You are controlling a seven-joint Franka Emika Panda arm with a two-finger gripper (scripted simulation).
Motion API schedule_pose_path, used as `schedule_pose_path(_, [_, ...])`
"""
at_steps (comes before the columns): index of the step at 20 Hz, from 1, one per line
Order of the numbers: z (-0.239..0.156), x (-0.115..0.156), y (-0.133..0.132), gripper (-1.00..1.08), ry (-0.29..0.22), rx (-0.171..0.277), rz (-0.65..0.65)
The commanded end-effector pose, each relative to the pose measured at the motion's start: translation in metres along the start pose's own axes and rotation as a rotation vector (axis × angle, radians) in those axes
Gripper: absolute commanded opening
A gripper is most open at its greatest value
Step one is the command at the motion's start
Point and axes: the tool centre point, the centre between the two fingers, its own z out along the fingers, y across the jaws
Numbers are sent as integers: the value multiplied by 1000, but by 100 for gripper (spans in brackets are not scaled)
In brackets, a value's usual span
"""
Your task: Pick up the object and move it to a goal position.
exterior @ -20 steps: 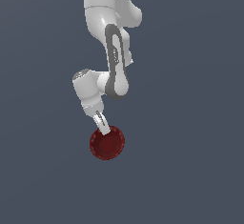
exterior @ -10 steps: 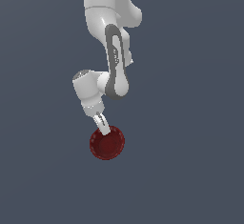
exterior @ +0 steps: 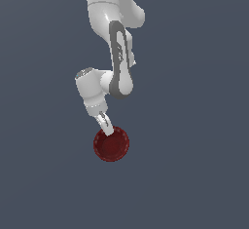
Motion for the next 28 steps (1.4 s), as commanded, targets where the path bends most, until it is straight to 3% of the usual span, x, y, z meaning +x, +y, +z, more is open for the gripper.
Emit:
schedule_pose_path(1, [-7, -6, -2, -100, 0, 0, 0])
schedule_pose_path(8, [-41, -33, -8, -100, 1, -1, 0])
schedule_pose_path(28, [-176, -143, -40, -100, 2, -2, 2])
